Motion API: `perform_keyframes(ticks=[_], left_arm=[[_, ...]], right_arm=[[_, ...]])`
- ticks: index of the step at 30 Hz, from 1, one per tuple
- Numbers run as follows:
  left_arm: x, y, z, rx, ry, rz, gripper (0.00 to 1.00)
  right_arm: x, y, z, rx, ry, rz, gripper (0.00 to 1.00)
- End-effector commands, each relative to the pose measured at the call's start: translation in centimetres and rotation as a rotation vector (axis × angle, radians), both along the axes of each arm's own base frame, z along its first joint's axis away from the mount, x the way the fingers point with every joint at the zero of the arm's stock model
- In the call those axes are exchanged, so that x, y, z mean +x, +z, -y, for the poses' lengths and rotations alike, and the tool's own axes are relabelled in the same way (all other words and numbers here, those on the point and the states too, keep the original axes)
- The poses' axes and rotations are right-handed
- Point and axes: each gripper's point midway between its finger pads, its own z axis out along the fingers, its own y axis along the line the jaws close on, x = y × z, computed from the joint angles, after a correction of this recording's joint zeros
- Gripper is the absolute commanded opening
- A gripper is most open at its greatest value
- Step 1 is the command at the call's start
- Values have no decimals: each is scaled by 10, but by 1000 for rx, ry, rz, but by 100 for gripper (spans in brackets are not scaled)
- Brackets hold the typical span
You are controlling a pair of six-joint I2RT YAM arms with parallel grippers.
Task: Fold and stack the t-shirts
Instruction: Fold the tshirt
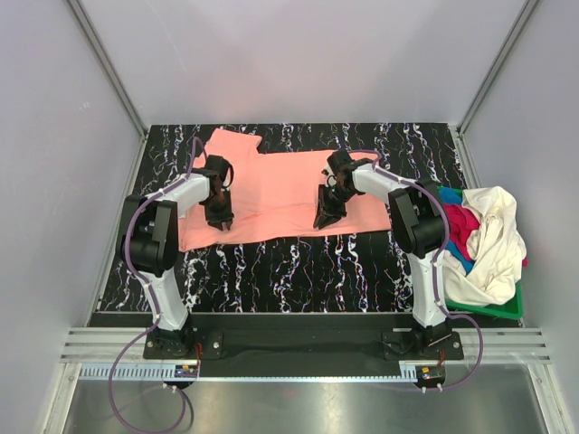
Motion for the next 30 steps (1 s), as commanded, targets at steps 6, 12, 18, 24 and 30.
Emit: perform_keyframes(ticks=[6,12,18,24,30], left_arm=[[24,20,6,-22,6,98,33],[29,23,10,-37,6,116,33],[35,21,10,-30,6,114,28],[36,17,10,-26,4,106,11],[44,26,8,-18,13,148,0]], right_arm=[[-6,-8,6,-29,17,-26,28],[-4,-8,5,-26,17,-22,28],[-4,-11,4,-25,18,-36,28],[-5,-12,4,-23,21,-43,27],[-5,-13,3,-21,22,-49,27]])
